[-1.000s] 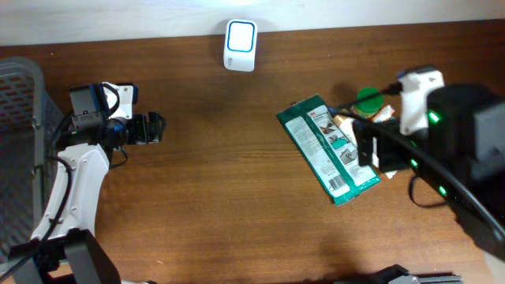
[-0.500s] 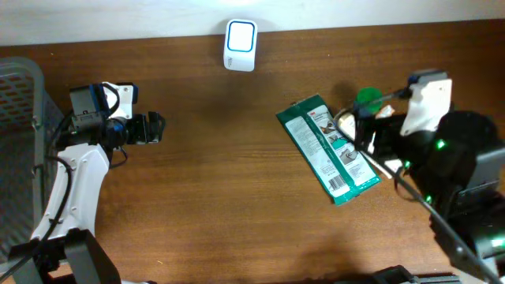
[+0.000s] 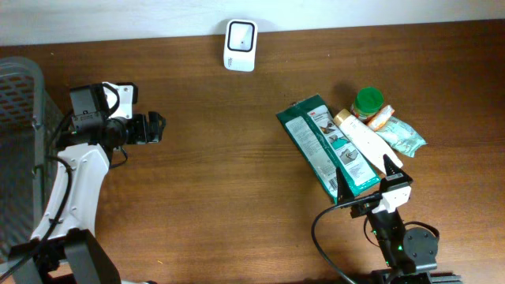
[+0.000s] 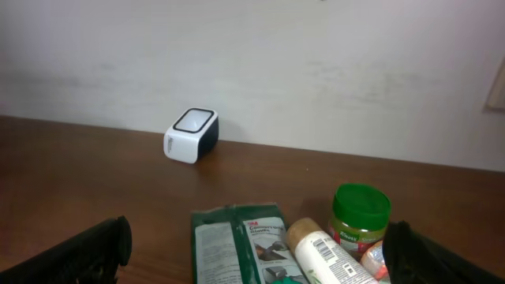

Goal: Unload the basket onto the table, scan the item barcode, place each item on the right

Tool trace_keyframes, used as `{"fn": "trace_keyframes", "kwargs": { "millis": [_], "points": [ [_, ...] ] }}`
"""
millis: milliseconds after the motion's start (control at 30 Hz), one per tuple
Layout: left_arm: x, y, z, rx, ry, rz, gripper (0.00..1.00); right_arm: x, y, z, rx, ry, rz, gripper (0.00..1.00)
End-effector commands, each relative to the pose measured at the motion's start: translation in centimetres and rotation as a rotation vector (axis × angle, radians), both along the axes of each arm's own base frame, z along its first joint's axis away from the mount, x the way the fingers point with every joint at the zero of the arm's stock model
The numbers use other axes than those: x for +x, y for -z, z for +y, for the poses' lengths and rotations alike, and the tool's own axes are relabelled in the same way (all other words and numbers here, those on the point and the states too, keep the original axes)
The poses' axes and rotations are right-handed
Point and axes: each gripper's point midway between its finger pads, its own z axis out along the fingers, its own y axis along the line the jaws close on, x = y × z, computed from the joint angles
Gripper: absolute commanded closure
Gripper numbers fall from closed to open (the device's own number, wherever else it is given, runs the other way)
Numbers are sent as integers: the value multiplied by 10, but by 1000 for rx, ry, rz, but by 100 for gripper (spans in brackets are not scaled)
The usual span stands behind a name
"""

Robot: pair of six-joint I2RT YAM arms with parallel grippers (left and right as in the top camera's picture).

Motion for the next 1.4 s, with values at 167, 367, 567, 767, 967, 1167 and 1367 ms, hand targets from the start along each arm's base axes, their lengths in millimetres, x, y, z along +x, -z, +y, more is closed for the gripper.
{"fn": "trace_keyframes", "kwargs": {
  "millis": [167, 367, 567, 767, 967, 1167, 1367],
  "points": [
    [2, -3, 1, 10, 16, -12, 1, -5, 35, 1, -3, -8, 90, 2],
    [2, -3, 1, 10, 16, -12, 1, -5, 35, 1, -3, -9, 90, 2],
    [2, -3, 1, 10, 16, -12, 1, -5, 35, 1, -3, -9, 90, 2],
    [1, -4, 1, 10, 15, -14, 1, -5, 35, 1, -3, -9, 90, 2],
    [-37, -36, -9, 25, 24, -104, 1, -5, 35, 1, -3, -9, 90, 2],
    [-107, -33, -13, 78, 7, -186, 1, -5, 35, 1, -3, -9, 90, 2],
    [-138, -53, -33, 141, 45, -692, 1, -5, 35, 1, -3, -9, 90, 2]
  ]
}}
